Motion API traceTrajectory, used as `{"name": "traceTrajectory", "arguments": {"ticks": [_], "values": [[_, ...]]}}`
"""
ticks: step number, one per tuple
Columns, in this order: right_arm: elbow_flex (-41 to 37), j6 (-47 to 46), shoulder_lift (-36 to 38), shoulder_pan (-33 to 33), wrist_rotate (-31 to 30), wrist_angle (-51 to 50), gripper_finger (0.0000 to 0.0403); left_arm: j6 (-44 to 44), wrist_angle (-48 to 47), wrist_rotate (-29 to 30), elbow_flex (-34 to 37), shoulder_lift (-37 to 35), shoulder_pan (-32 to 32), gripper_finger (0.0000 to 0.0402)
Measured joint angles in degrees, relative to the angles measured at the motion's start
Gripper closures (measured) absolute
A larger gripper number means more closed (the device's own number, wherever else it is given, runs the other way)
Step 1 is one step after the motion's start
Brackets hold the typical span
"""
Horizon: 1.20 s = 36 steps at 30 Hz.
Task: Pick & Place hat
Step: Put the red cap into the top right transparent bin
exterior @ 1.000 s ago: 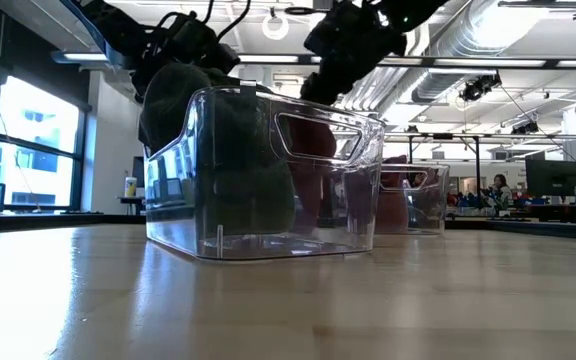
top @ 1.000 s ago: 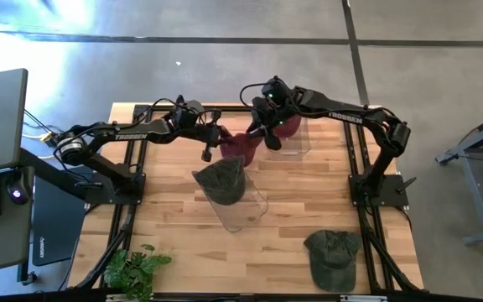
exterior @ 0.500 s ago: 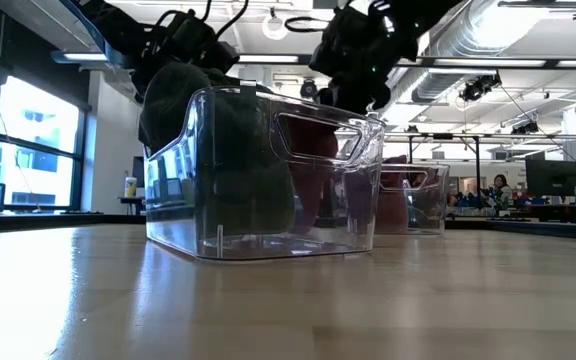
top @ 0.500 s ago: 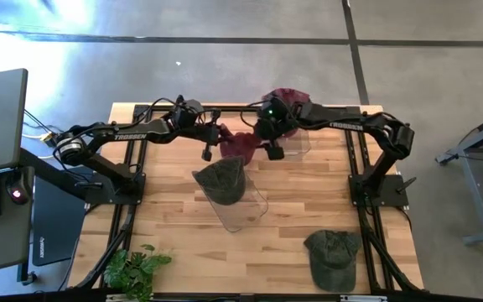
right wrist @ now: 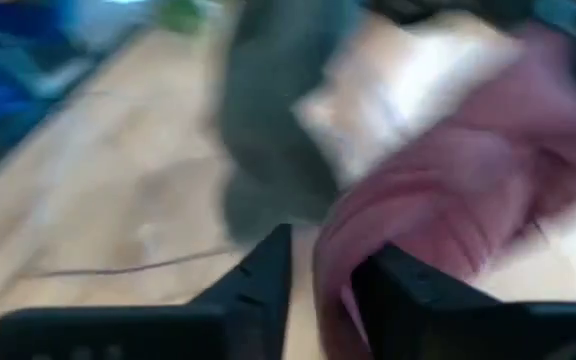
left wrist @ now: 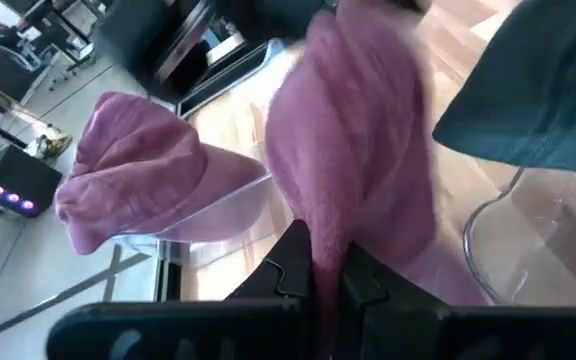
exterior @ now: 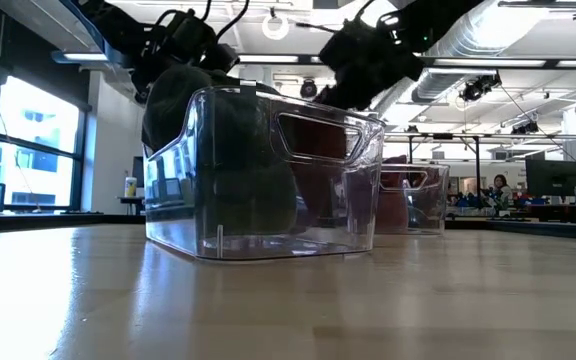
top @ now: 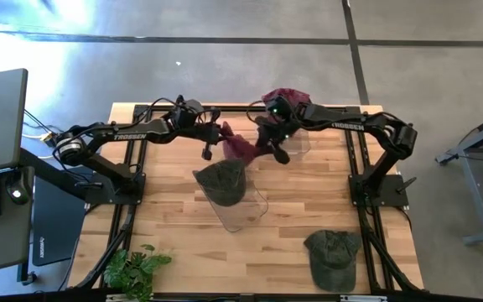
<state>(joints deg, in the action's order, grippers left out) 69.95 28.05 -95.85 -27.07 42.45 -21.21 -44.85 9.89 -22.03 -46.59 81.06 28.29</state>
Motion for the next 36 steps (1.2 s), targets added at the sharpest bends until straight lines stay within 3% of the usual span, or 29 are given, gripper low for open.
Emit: {"name": "traceTrajectory", "arguments": {"ticks": [8, 13, 18, 26, 28, 31, 36], "values": [[3.5, -4.7, 0.0, 1.0, -17.0, -0.4, 0.0167, 0.1, 1.1, 0.1, 0.0, 0.0, -0.7, 0.0399], [4.3, -6.2, 0.0, 6.2, -22.3, 1.7, 0.0146, 0.4, 1.1, 0.7, 0.0, 0.0, -1.0, 0.0399], [4.3, -12.4, 0.0, 9.8, -29.3, 3.6, 0.0198, 3.2, 2.9, 1.5, 0.0, 0.0, -1.0, 0.0399], [4.3, -17.3, -0.1, 9.2, -30.5, 3.4, 0.0376, 6.7, 4.5, 2.1, 0.0, 0.0, -1.0, 0.0384], [4.3, -15.5, -0.1, 9.1, -30.5, 2.9, 0.0384, 6.6, 3.6, 2.2, 0.0, -0.8, -1.0, 0.0365], [4.7, -12.7, 0.7, 9.0, -30.5, 0.5, 0.0364, 5.9, 0.8, 4.2, 0.0, -3.8, -1.0, 0.0326], [9.8, -5.7, 4.3, 6.7, -36.6, -6.5, 0.0389, 6.9, -7.2, 18.6, 0.0, -9.4, -0.9, 0.0269]]}}
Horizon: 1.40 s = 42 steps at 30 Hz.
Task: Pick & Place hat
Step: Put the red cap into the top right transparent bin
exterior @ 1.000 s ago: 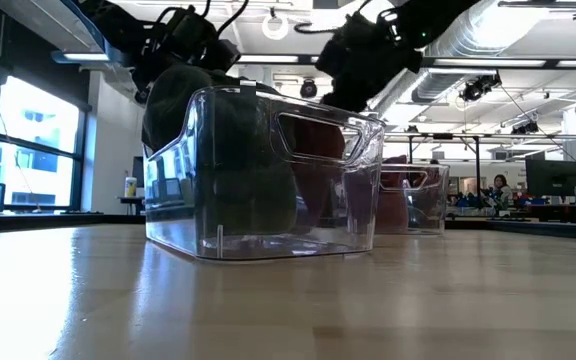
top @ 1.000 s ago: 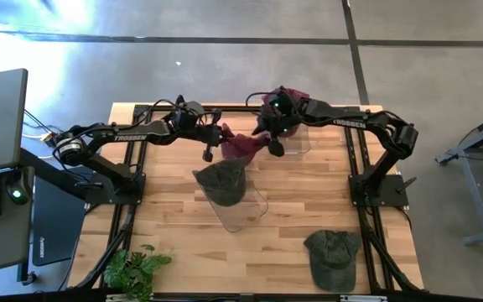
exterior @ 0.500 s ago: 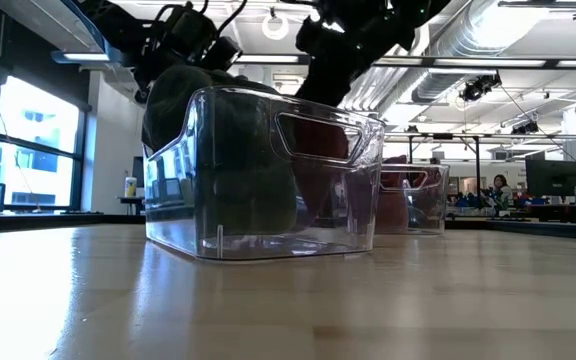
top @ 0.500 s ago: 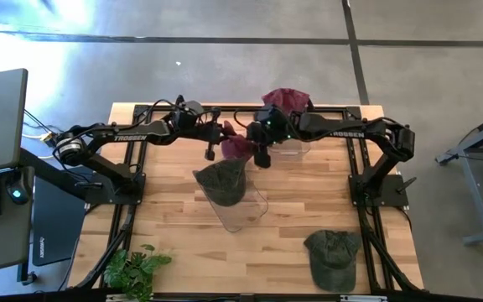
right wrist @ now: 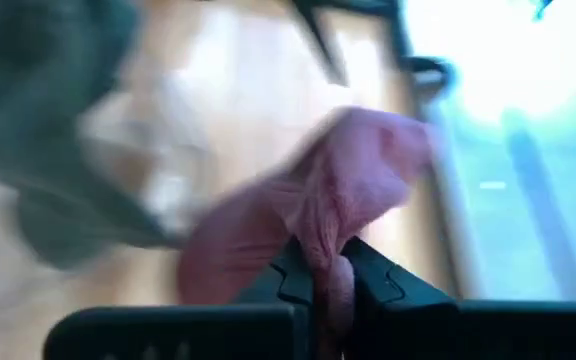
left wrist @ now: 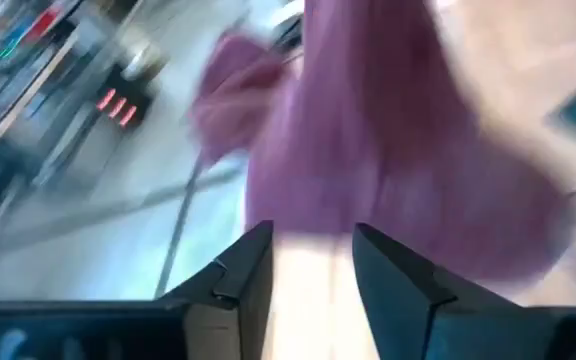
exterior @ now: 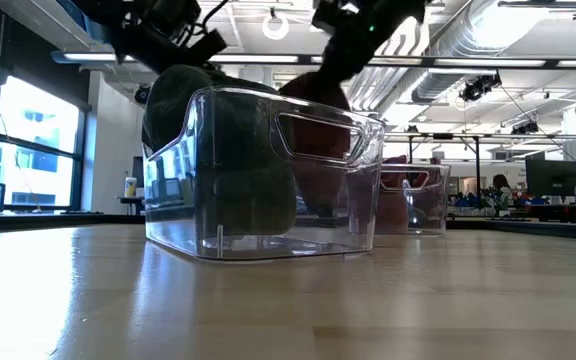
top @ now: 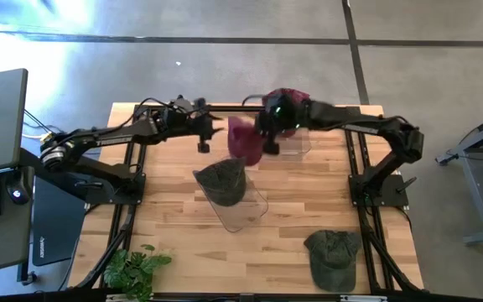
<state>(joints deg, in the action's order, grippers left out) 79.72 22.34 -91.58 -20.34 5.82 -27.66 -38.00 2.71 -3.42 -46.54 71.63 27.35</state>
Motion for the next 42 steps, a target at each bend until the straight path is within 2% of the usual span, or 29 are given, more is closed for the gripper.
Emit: {"name": "traceTrajectory", "arguments": {"ticks": [3, 5, 11, 14, 18, 21, 25, 29, 32, 38, 42], "values": [[4.0, 5.9, 2.0, -1.9, -4.6, -2.7, 0.0387, 6.4, -3.5, 10.1, 0.0, -2.3, 0.0, 0.0259], [7.0, 9.9, 3.1, -3.0, -7.8, -5.6, 0.0377, 9.8, -4.9, 14.4, 0.0, -3.0, 0.0, 0.0257], [14.5, 16.6, 4.1, -6.3, -16.9, -17.7, 0.0391, 15.5, -9.2, 14.9, 1.0, -3.4, -0.1, 0.0257], [15.1, 15.6, 4.3, -7.5, -16.1, -22.7, 0.0388, 17.5, -8.5, 16.7, 3.2, -3.3, -1.1, 0.0257], [13.8, 12.7, 3.8, -7.9, -12.8, -28.9, 0.0375, 21.8, -4.1, 28.5, 7.7, -3.3, -5.2, 0.0262], [9.0, 12.2, 3.8, -7.0, -12.7, -28.4, 0.0388, 21.7, -2.0, 34.5, 11.0, -4.0, -8.9, 0.0274], [1.8, 11.7, 3.8, -5.8, -13.1, -27.3, 0.0390, 22.8, -1.1, 36.1, 13.0, -4.2, -12.6, 0.0291], [-3.9, 11.5, 3.8, -4.7, -19.4, -20.2, 0.0374, 23.3, -0.8, 37.6, 13.8, -4.2, -15.6, 0.0302], [-5.7, 13.5, 3.8, -4.2, -24.5, -15.9, 0.0381, 23.5, -1.2, 39.5, 14.0, -4.2, -17.1, 0.0307], [-6.0, 16.5, 3.9, -4.0, -30.8, -11.8, 0.0390, 24.4, -1.1, 40.5, 14.0, -4.2, -18.5, 0.0309], [-6.0, 16.5, 3.9, -5.2, -30.9, -8.9, 0.0370, 24.6, -1.1, 40.5, 14.0, -4.2, -18.4, 0.0309]]}}
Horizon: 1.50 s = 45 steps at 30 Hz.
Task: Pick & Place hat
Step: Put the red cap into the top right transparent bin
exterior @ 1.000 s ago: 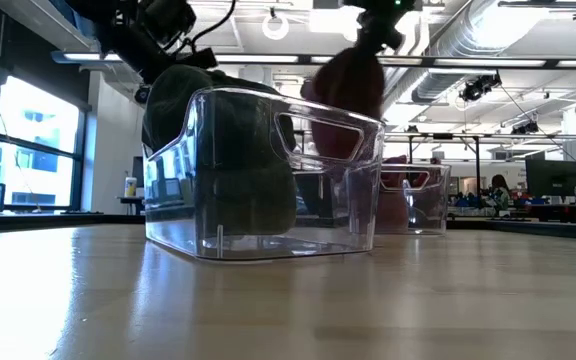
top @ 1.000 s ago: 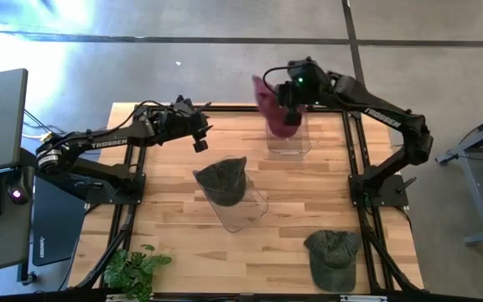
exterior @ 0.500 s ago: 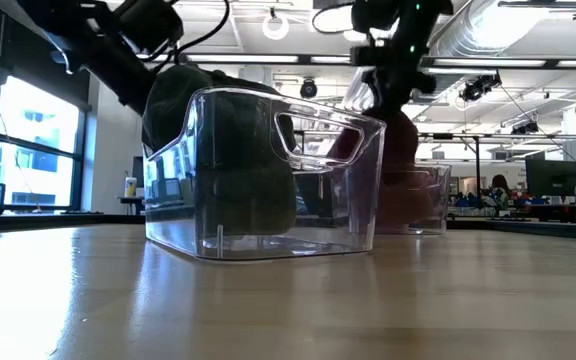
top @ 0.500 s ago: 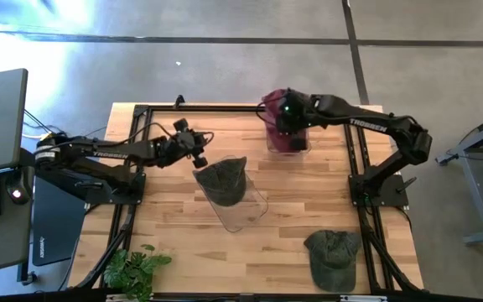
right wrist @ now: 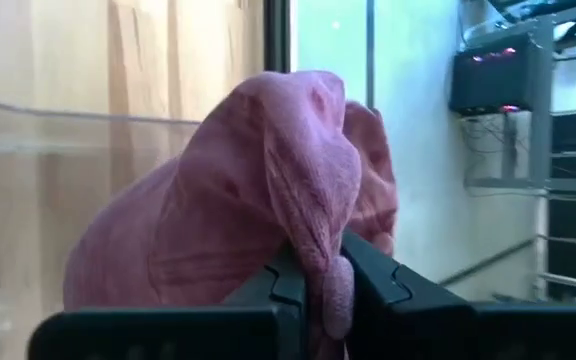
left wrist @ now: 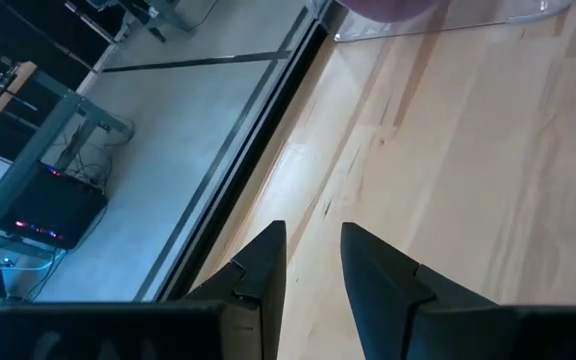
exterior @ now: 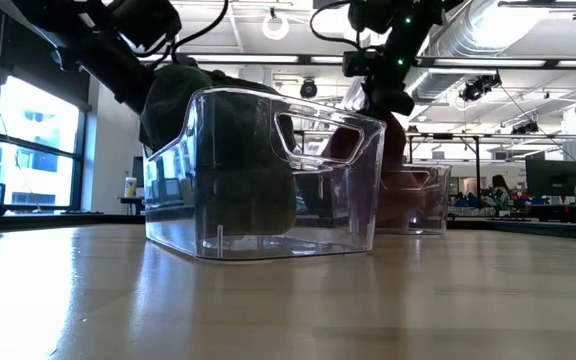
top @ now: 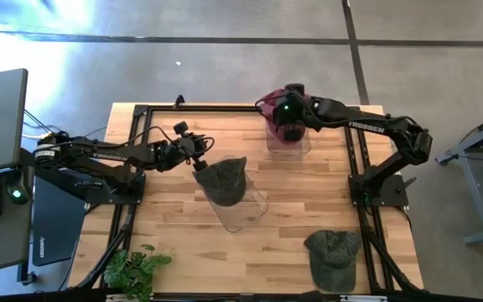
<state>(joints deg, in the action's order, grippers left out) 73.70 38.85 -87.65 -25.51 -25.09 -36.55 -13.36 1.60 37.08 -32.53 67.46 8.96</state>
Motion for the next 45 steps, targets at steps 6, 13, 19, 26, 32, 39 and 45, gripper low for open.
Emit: {"name": "traceTrajectory", "arguments": {"ticks": [6, 13, 19, 26, 32, 39, 45], "values": [[-4.2, -4.2, 0.1, -3.2, 6.3, 1.4, 0.0380, 0.2, 0.0, 0.0, 0.0, 0.0, 0.0, 0.0309], [-6.6, -8.6, 0.0, -3.7, -0.8, 0.7, 0.0335, 0.2, 0.0, -0.3, 0.0, 0.0, 0.0, 0.0309], [0.3, -16.2, 0.0, -3.5, -1.9, -6.9, 0.0251, 0.2, 0.0, -0.3, 0.0, 0.0, 0.0, 0.0309], [6.4, -23.9, 0.0, -2.7, 15.7, -17.5, 0.0231, 0.2, 0.0, -0.5, 0.0, 0.0, 0.0, 0.0309], [4.7, -21.5, 0.0, -4.1, 27.6, -13.9, 0.0282, 0.6, 0.0, -1.9, 0.0, 0.0, 0.0, 0.0309], [-3.1, -20.4, -0.1, -9.2, 22.4, -0.7, 0.0362, 0.5, 0.1, -2.0, 0.0, 0.0, 0.0, 0.0309], [-10.3, -16.1, -0.2, -12.2, 21.8, 20.7, 0.0399, 0.1, 1.3, -2.2, 0.0, 0.0, 0.0, 0.0309]]}}
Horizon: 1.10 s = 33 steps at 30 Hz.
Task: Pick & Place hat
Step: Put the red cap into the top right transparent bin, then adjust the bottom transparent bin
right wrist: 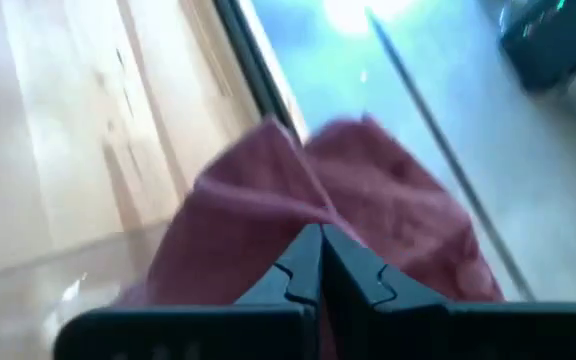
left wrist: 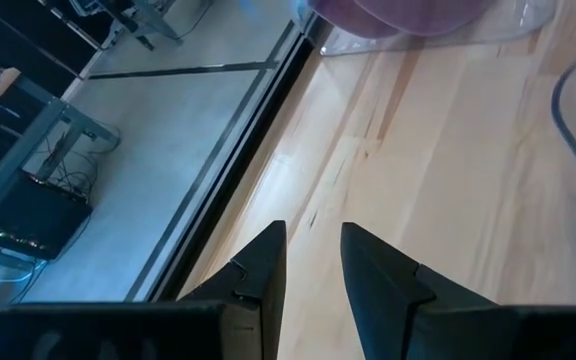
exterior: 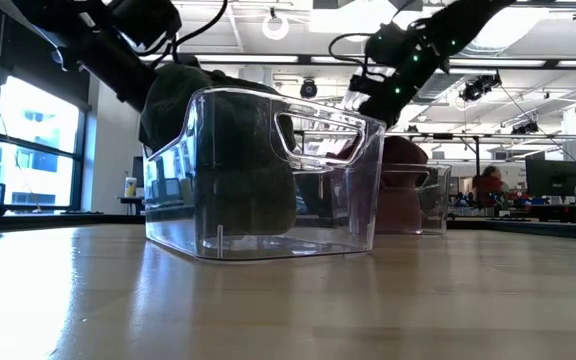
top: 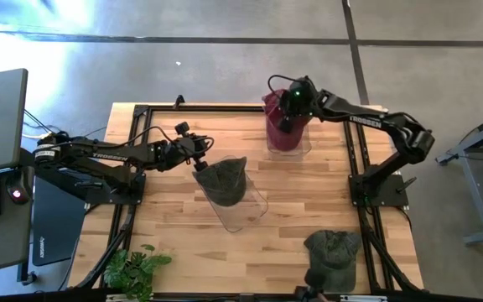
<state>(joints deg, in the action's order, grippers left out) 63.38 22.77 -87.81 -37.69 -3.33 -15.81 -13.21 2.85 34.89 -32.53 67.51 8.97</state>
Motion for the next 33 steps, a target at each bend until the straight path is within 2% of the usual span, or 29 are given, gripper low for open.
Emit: {"name": "traceTrajectory", "arguments": {"ticks": [3, 7, 11, 16, 18, 20, 22, 25, 29, 31, 33], "values": [[-1.8, 1.1, 0.1, -0.1, 0.4, 5.6, 0.0391, -0.1, 0.5, 0.0, 0.0, 0.0, 0.0, 0.0309], [-0.6, 2.1, 1.9, 1.7, -1.9, 3.2, 0.0385, -0.2, 0.5, 0.0, 0.0, 0.0, 0.0, 0.0309], [3.0, -0.6, 5.8, 4.8, -2.0, -8.0, 0.0389, -0.2, 0.4, 0.0, 0.0, 0.0, 0.0, 0.0309], [5.9, -7.6, 10.2, 5.8, 6.6, -27.9, 0.0400, 0.0, 0.4, -0.5, 0.0, 0.0, 0.0, 0.0309], [5.9, -9.4, 10.5, 5.1, 6.5, -34.0, 0.0400, 0.0, 0.6, -2.0, 0.0, 0.0, 0.0, 0.0309], [5.3, -10.9, 9.9, 4.2, 3.6, -37.5, 0.0399, 0.0, 1.0, -3.5, 0.0, 0.0, 0.0, 0.0309], [3.7, -11.2, 9.2, 2.8, -1.9, -36.3, 0.0400, 0.0, 1.5, -4.8, 0.0, 0.0, 0.0, 0.0309], [1.0, -12.3, 7.7, 0.7, -10.3, -29.1, 0.0401, -0.9, 2.3, -6.3, 0.0, 0.0, 0.0, 0.0309], [-1.7, -12.5, 5.4, -1.8, -14.9, -16.8, 0.0399, -1.7, 4.0, -8.7, 0.0, 0.0, 0.0, 0.0309], [-2.8, -12.5, 5.2, -2.1, -18.5, -11.2, 0.0401, -1.7, 4.2, -8.0, -0.4, -0.1, -0.2, 0.0309], [-3.1, -12.4, 5.5, -1.6, -22.9, -8.6, 0.0401, -1.7, 4.2, -4.4, -0.8, -1.3, -1.2, 0.0309]]}}
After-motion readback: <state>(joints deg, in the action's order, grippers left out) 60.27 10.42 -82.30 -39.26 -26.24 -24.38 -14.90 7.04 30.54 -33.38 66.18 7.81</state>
